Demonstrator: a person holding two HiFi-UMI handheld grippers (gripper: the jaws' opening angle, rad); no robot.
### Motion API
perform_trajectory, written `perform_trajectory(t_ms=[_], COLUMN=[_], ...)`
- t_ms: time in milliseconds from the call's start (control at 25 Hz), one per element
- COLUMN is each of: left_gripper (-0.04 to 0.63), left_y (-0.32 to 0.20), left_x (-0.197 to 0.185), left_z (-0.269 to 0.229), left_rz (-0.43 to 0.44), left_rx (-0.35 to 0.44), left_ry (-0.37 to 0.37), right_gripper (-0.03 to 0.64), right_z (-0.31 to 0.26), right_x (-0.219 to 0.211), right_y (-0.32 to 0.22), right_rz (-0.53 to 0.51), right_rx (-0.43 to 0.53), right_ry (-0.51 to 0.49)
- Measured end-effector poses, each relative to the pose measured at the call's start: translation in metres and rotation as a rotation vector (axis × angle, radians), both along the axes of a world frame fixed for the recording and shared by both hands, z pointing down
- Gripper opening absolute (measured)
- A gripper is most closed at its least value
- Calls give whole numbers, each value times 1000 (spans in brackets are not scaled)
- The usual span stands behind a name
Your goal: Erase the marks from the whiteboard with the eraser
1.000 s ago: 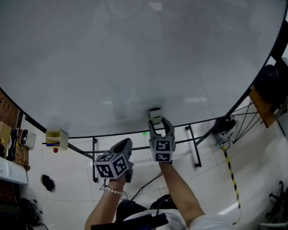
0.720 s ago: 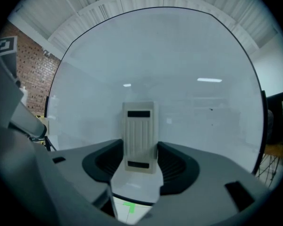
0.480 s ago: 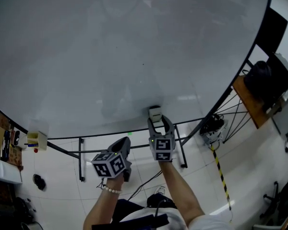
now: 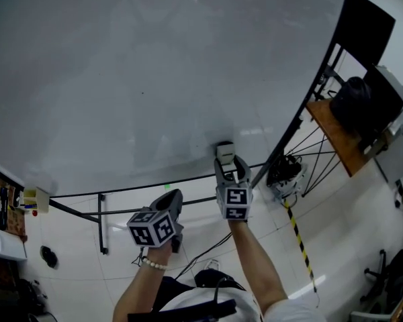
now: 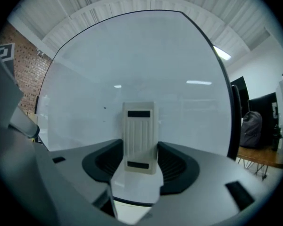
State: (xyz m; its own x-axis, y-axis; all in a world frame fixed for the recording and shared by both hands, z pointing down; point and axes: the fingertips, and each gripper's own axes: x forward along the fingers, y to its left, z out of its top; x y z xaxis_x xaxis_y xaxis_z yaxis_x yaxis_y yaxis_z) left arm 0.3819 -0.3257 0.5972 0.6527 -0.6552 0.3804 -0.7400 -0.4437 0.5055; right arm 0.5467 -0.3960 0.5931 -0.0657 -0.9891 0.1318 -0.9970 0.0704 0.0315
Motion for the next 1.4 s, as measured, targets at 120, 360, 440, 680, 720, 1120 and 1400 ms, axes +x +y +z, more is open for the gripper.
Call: perform_trajectory(t_ms=[120, 360, 440, 680, 720, 1120, 1400], left_gripper=[-12, -12, -12, -12, -12, -14, -12], left_y=[2, 4, 4, 6, 6, 8, 11], left_x=[30, 78, 87, 101, 102, 105, 101], left_z=[3, 12, 16, 19, 19, 28, 39], left_rz=[42, 103, 114, 135, 137, 154, 153], left_rx=[-3, -18, -25, -31, -29, -40, -59], left_ry=[6, -3, -9, -32, -35, -62, -69], right_gripper=[262, 262, 262, 262, 262, 261, 261], right_z=[4, 12, 16, 22, 23, 54, 103], right_x=[42, 113, 131, 169, 174, 216, 210], right_y=[3, 4, 5, 7, 8, 10, 10], right_rz=[28, 58, 73, 82, 83, 108, 104], right_rx=[-7, -10, -22, -16, -17, -47, -119], right_ry=[4, 52, 42, 48, 48, 34, 30])
